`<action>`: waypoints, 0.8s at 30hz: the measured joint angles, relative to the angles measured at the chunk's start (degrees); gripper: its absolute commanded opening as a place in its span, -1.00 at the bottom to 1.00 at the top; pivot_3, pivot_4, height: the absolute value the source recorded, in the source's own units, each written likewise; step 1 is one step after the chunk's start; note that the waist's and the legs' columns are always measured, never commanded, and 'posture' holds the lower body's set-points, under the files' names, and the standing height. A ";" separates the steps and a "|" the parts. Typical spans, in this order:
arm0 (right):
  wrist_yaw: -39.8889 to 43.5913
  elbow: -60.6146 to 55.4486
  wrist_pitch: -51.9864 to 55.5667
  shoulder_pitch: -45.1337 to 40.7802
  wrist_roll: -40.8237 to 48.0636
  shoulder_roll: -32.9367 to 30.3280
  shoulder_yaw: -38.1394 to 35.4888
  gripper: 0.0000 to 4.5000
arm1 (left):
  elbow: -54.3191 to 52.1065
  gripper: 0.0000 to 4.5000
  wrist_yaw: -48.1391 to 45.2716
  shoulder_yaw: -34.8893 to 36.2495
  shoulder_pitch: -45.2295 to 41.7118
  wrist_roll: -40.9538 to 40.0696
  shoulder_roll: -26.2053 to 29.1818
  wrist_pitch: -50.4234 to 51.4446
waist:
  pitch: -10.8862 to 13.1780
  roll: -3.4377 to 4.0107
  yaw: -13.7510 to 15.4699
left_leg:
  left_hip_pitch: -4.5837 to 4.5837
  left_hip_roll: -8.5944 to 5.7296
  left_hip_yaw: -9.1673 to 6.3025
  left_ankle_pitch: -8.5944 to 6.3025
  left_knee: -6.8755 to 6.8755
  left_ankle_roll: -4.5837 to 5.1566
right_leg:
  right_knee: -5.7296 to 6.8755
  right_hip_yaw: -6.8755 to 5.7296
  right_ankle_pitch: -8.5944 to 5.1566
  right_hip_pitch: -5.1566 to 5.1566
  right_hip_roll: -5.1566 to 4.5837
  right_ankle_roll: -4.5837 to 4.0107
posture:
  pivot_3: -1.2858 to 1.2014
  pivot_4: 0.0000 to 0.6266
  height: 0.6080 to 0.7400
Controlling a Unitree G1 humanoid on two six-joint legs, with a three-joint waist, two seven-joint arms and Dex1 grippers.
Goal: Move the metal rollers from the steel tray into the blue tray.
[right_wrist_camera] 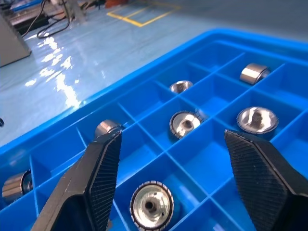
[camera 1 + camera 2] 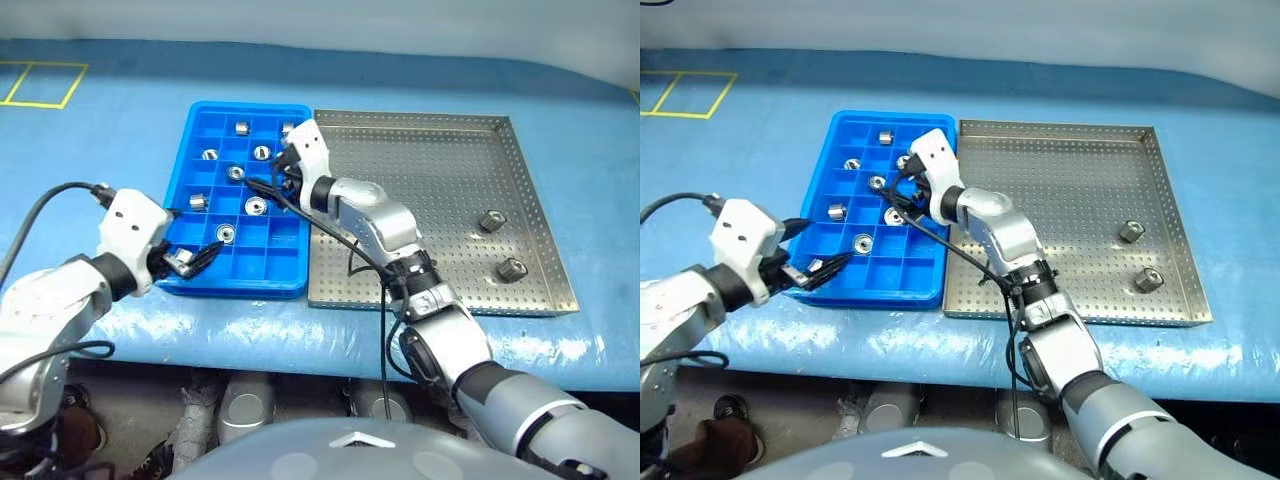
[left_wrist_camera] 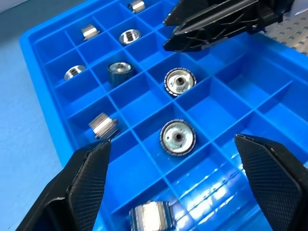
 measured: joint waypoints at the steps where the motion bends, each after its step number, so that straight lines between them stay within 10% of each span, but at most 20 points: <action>1: -1.80 -5.23 0.70 2.70 -1.36 -2.35 -0.02 0.61 | 0.59 1.00 0.05 -2.45 -2.56 -0.25 -2.19 -0.76 | -0.01 0.03 0.65 | -0.04 -0.10 -0.08 0.02 0.03 -0.03 | -0.05 -0.10 0.00 0.06 -0.09 0.01 | 0.14 -0.52 1.00; 10: -11.38 -40.89 19.79 25.81 -6.55 -20.76 -15.46 0.61 | 12.03 1.00 -2.08 -20.87 -17.39 -1.21 -14.96 -8.00 | -0.08 0.11 -1.84 | -0.08 -0.16 0.03 0.02 0.12 -0.09 | -0.18 0.09 0.05 0.09 -0.12 0.19 | -0.04 -0.52 1.00; 24: -16.90 -33.10 19.58 26.11 -1.65 -15.92 -30.75 0.61 | 21.31 1.00 -8.77 -32.21 -24.80 2.32 -18.02 -14.16 | -0.09 0.17 -9.88 | 0.08 -0.11 0.28 0.02 0.46 -0.06 | 0.08 0.48 0.07 0.20 0.04 0.65 | -0.04 -0.52 1.00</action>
